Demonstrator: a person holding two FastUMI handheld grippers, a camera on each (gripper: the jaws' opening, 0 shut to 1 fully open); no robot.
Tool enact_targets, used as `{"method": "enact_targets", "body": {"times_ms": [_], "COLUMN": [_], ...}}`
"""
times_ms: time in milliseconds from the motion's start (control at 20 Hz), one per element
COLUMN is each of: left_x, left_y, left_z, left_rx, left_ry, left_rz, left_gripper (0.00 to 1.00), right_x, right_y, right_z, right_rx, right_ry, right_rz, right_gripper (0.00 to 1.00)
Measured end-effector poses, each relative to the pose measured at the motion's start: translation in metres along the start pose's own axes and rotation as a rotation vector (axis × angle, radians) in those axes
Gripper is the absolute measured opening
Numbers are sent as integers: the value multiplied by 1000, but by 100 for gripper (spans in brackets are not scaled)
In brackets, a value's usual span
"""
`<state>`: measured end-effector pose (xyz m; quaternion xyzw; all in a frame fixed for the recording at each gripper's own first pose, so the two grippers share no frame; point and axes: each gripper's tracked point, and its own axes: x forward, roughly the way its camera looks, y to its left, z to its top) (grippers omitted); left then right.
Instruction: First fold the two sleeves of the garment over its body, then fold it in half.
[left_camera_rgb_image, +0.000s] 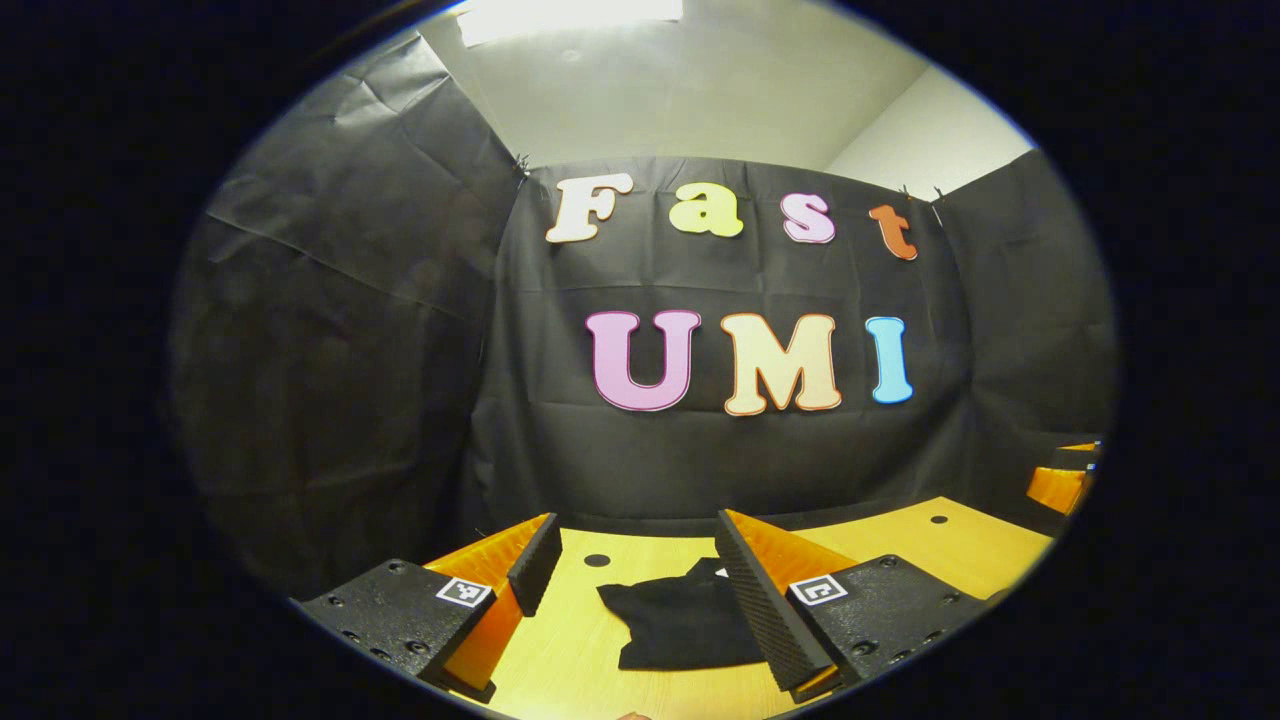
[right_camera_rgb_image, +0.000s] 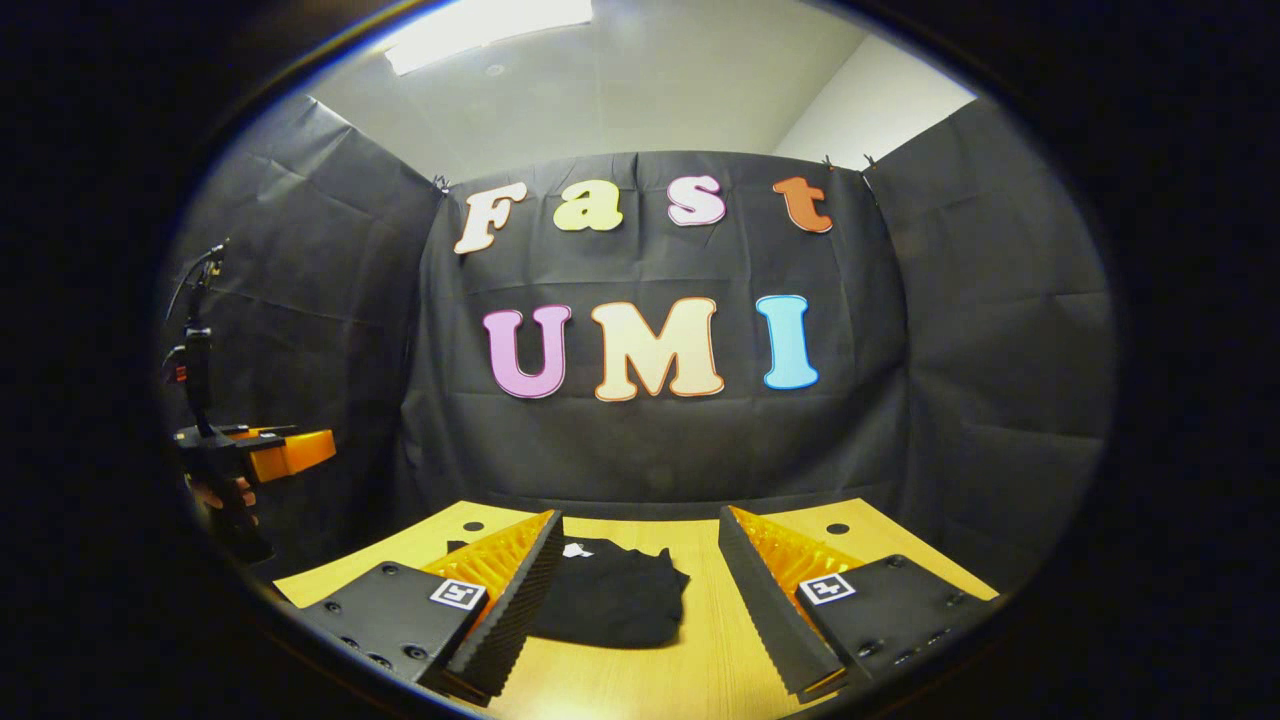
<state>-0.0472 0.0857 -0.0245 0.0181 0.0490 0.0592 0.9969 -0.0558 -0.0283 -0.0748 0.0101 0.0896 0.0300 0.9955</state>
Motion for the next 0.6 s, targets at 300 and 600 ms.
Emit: {"method": "enact_targets", "body": {"times_ms": [300,600], "left_x": [-43,-61], "left_y": [-6,-17], "left_z": [30,44], "left_rx": [9,21], "left_ry": [-62,-81], "left_rz": [-15,-37], "left_gripper": [92,92], "right_x": [-54,-79], "right_y": [9,8], "right_z": [7,18], "right_rx": [-5,3], "right_ry": [-35,-80], "right_rz": [24,18], "right_gripper": [98,99]}}
